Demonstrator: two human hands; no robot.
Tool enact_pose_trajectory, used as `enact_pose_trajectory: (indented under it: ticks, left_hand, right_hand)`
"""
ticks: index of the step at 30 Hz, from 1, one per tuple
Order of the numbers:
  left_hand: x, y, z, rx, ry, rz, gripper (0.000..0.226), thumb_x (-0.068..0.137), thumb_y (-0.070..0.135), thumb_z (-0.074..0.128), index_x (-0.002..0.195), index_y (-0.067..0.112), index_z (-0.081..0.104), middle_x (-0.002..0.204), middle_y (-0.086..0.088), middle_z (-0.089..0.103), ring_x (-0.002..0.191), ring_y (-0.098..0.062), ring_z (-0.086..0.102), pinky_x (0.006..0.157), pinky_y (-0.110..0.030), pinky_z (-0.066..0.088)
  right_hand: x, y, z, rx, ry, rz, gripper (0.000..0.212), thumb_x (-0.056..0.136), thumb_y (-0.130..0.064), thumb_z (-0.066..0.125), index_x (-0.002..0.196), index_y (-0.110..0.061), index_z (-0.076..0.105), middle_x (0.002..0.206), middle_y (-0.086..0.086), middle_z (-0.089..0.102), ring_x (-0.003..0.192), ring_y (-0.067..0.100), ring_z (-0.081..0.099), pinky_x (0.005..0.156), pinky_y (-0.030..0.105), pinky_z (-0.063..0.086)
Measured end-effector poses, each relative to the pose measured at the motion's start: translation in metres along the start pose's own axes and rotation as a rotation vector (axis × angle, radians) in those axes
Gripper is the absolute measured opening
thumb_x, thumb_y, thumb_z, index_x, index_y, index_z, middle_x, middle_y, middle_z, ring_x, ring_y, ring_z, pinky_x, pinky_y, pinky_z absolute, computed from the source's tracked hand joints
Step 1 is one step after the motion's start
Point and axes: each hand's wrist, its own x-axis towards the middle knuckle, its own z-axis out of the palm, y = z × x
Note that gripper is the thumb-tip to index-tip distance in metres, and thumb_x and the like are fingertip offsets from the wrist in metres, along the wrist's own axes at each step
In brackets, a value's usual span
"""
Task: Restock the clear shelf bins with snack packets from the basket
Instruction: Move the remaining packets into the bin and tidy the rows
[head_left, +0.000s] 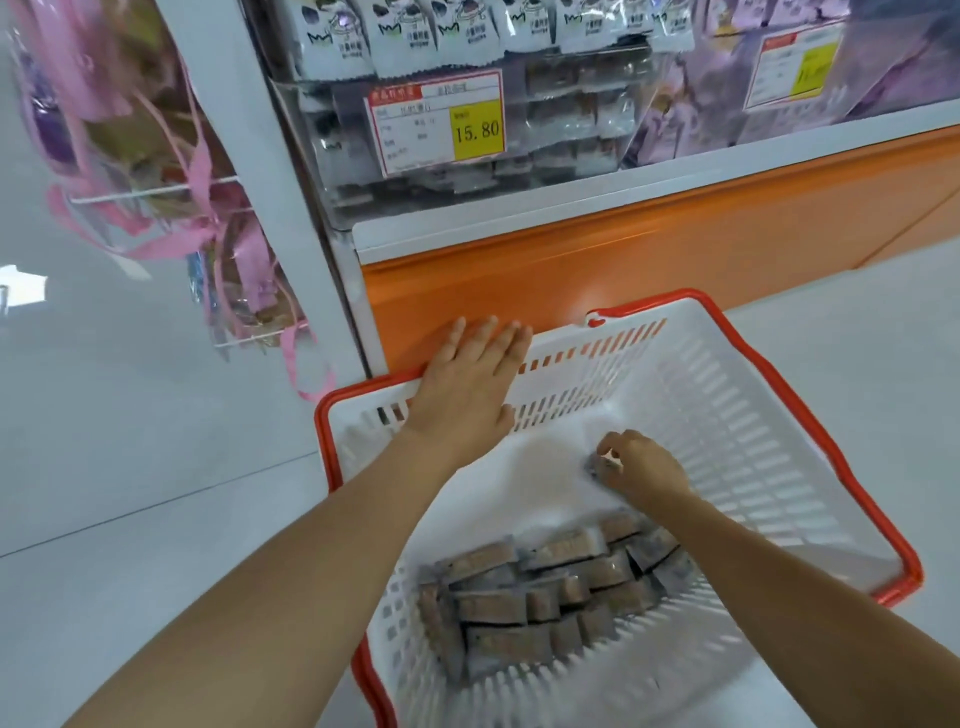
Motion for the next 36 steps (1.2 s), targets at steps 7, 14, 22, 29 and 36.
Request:
enact_pose_trajectory:
  ticks: [7,14,22,29,36]
  left_hand:
    - [-0.001,0.001,0.002,-0.005,0.016,-0.013,0.081,0.099,0.049,0.035,0.155,0.013,-0.012,0.165,-0.006,-0.002,0.151,-0.027,-0.005,0.121,-0.051,-0.004]
    - [0.0,0.002,0.002,-0.018,0.007,-0.012,0.081,0.099,0.049,0.036,0.155,0.014,-0.012,0.165,-0.006,-0.001,0.151,-0.027,-0.004,0.121,-0.051,-0.005]
    - [-0.004,0.005,-0.011,-0.227,-0.031,-0.051,0.077,0.101,0.044,0.04,0.156,0.017,-0.005,0.165,-0.001,-0.004,0.15,-0.021,-0.014,0.118,-0.045,-0.019]
    - [-0.011,0.007,-0.039,-0.472,0.101,0.083,0.052,0.099,0.039,0.049,0.147,0.023,0.038,0.147,0.002,0.042,0.135,-0.018,0.033,0.114,-0.036,0.024]
    - [-0.003,0.006,-0.058,-1.017,0.018,-0.114,0.036,0.094,0.03,0.064,0.129,0.026,0.057,0.121,0.003,0.057,0.101,-0.014,0.057,0.082,-0.029,0.05]
  right_hand:
    - [0.006,0.01,0.022,-0.197,-0.149,0.084,0.036,0.093,-0.036,0.057,0.124,-0.019,0.048,0.118,0.008,0.058,0.101,0.028,0.058,0.079,0.034,0.046]
    - [0.005,-0.005,0.01,0.069,-0.011,0.078,0.055,0.091,-0.03,0.06,0.14,-0.024,0.037,0.104,0.006,0.06,0.087,0.024,0.059,0.062,0.03,0.042]
    - [-0.002,-0.057,-0.042,0.845,0.101,0.121,0.033,0.094,-0.021,0.063,0.124,-0.02,0.05,0.085,0.012,0.063,0.083,0.026,0.067,0.077,0.043,0.06]
    - [-0.025,-0.088,-0.094,1.385,0.132,0.172,0.034,0.088,-0.015,0.07,0.111,-0.007,0.046,0.098,0.017,0.066,0.078,0.028,0.069,0.078,0.037,0.06]
    - [-0.047,-0.088,-0.119,1.545,0.103,0.104,0.041,0.085,-0.023,0.074,0.114,-0.003,0.052,0.086,0.018,0.063,0.061,0.019,0.061,0.062,0.026,0.055]
